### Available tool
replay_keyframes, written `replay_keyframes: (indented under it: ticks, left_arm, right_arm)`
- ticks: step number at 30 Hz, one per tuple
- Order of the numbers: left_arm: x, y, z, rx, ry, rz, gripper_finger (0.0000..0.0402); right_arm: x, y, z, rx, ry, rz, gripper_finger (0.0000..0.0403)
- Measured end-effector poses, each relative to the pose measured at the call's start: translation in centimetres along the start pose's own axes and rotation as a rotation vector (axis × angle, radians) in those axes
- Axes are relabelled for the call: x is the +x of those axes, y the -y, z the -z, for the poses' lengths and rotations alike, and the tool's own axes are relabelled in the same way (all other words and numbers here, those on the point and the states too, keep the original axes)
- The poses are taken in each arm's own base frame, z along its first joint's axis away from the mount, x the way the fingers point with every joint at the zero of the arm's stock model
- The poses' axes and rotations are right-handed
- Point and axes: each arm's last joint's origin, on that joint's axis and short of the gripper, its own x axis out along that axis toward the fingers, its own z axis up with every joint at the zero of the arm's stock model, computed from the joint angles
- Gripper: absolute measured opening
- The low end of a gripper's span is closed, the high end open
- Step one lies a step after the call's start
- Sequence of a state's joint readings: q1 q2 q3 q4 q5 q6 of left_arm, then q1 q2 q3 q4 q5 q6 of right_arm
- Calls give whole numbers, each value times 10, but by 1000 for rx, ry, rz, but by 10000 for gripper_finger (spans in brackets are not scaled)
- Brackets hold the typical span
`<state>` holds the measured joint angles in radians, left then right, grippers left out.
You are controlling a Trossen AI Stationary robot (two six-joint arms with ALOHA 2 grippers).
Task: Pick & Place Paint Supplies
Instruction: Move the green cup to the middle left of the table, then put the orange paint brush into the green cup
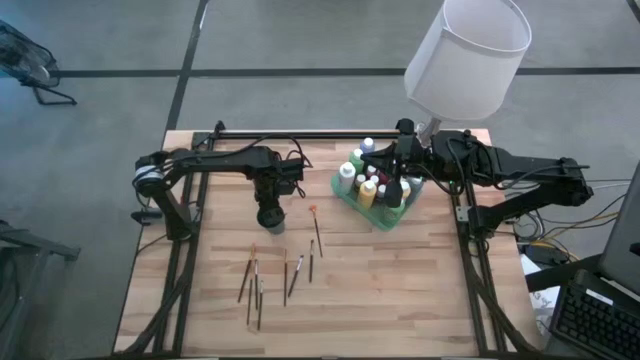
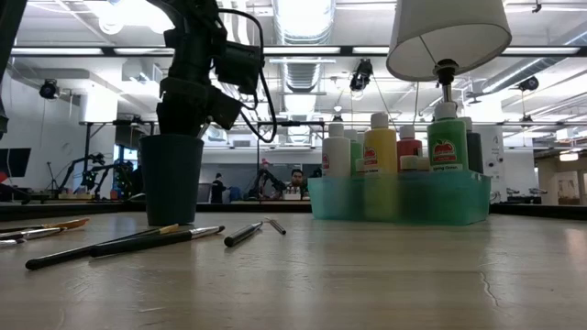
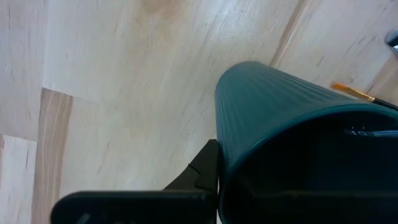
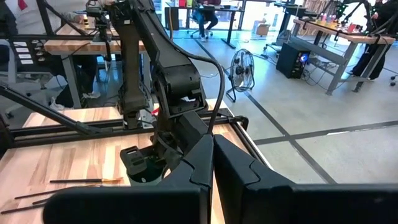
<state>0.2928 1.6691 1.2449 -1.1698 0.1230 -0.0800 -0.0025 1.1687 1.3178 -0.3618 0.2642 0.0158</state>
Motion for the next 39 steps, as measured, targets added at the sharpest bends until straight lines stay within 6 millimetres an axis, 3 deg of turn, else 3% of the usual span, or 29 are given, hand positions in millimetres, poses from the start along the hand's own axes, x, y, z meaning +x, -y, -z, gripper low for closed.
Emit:
replay_keyframes:
  ticks: [10,23,31,39]
  left_arm:
    - [0,0,0,29,3,0,34]
    - [-3,-1,2,48,-18,-4,135]
    - [-36,-6,-2,69,-1,-4,151]
    - [-98,-5,-4,44,99,-23,151]
  right_arm:
    - [0,0,0,1,-2,-2,8]
    - [0,0,0,3,-2,-2,8]
    - [0,0,0,8,-2,-2,8]
    - [0,0,1,33,-2,-1,8]
